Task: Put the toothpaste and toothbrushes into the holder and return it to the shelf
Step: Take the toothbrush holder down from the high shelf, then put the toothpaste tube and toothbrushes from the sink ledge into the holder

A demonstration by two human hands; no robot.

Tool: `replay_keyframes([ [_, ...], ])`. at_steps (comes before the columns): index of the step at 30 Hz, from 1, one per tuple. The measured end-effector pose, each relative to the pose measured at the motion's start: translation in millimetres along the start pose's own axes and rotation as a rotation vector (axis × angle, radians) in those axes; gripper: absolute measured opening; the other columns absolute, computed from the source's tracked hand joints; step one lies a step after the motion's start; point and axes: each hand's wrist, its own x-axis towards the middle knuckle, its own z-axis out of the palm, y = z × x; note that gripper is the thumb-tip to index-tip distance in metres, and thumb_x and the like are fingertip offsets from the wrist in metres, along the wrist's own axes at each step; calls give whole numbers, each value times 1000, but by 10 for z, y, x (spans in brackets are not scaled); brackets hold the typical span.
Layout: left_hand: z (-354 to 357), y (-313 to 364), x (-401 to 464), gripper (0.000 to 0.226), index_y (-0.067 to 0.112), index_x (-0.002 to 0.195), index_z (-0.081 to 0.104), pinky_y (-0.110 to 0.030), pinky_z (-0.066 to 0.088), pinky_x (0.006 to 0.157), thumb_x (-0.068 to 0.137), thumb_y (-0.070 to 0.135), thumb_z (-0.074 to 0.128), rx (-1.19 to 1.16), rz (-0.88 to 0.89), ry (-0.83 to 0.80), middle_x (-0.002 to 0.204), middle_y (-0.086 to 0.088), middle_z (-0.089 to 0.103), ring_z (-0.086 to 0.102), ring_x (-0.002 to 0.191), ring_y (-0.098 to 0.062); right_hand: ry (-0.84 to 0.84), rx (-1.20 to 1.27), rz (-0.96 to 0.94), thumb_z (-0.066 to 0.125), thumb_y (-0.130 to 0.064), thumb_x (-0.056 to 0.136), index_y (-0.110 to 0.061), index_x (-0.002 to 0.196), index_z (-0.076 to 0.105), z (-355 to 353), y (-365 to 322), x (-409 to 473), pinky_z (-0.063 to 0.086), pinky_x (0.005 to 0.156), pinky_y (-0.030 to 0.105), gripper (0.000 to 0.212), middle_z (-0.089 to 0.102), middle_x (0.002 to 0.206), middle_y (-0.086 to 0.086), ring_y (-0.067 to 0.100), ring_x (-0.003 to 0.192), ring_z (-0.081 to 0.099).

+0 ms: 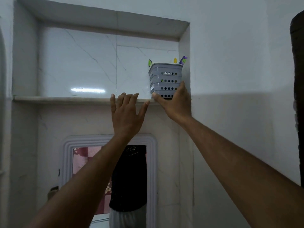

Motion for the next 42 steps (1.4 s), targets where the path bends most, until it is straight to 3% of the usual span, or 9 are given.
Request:
replay_keyframes([
  [3, -111, 59, 32, 65, 22, 145, 65, -48, 6, 135, 106, 69, 44, -49, -47, -56, 142, 3, 68, 46, 152, -22, 43, 105, 2, 80, -86, 68, -18, 160, 40, -126, -16, -89, 60, 108, 53, 121, 61, 147, 3, 28, 135, 62],
  [6, -274, 146, 62, 71, 20, 150, 62, -46, 4, 136, 105, 72, 42, -145, -137, -136, 152, 0, 63, 40, 156, -20, 99, 190, -17, 86, -80, 68, -16, 166, 32, -295, -48, -201, 58, 111, 56, 129, 55, 153, 5, 31, 142, 58],
  [10, -536, 318, -54, 73, 19, 156, 54, -47, 28, 129, 104, 70, 47, -234, -186, -154, 157, -4, 59, 46, 151, -24, 173, 316, -29, 95, -83, 58, -12, 170, 27, -551, -158, -379, 59, 114, 49, 149, 54, 162, 6, 27, 147, 58],
  [15, -798, 424, -487, 65, 20, 153, 56, -50, 40, 120, 105, 64, 52, -248, -215, -226, 154, -4, 61, 52, 145, -24, 196, 342, -47, 99, -72, 61, -15, 161, 39, -856, -74, -916, 63, 99, 26, 130, 65, 151, -2, 17, 132, 70],
  [19, -992, 438, -1050, 62, 19, 149, 60, -47, 45, 115, 104, 62, 56, -250, -277, -366, 151, -4, 63, 56, 140, -23, 101, 382, 29, 100, -71, 61, -17, 157, 43, -1039, 186, -1534, 67, 93, 30, 124, 68, 145, -5, 12, 124, 73],
  [23, -1183, 524, -1748, 45, 19, 138, 69, -35, 50, 94, 107, 51, 61, -290, -297, -475, 135, 6, 69, 61, 118, -10, -37, 355, 158, 102, -70, 57, -20, 153, 47, -1126, 496, -2255, 68, 93, 37, 121, 70, 142, -7, 13, 122, 74],
  [27, -1322, 439, -2578, 59, 20, 142, 64, -32, 49, 96, 103, 64, 59, -266, -465, -572, 143, 0, 68, 60, 123, -9, -202, 339, 313, 104, -67, 55, -22, 151, 49, -1166, 777, -3025, 68, 92, 46, 120, 71, 139, -9, 15, 119, 75],
  [37, -1827, -33, -4379, 45, 19, 129, 75, -34, 58, 92, 102, 54, 66, -279, -826, -826, 123, 4, 75, 70, 113, -12, -505, 170, 591, 96, -72, 44, -19, 145, 51, -1080, 1192, -4693, 64, 92, 44, 122, 73, 132, -6, 24, 115, 76],
  [42, -1943, -568, -5134, 30, 12, 121, 78, -12, 50, 79, 104, 35, 68, -164, -946, -976, 101, 2, 77, 73, 95, -16, -606, -14, 726, 109, -49, 55, -15, 144, 50, -810, 1368, -5354, 54, 93, 37, 112, 74, 137, 6, 34, 122, 74],
])
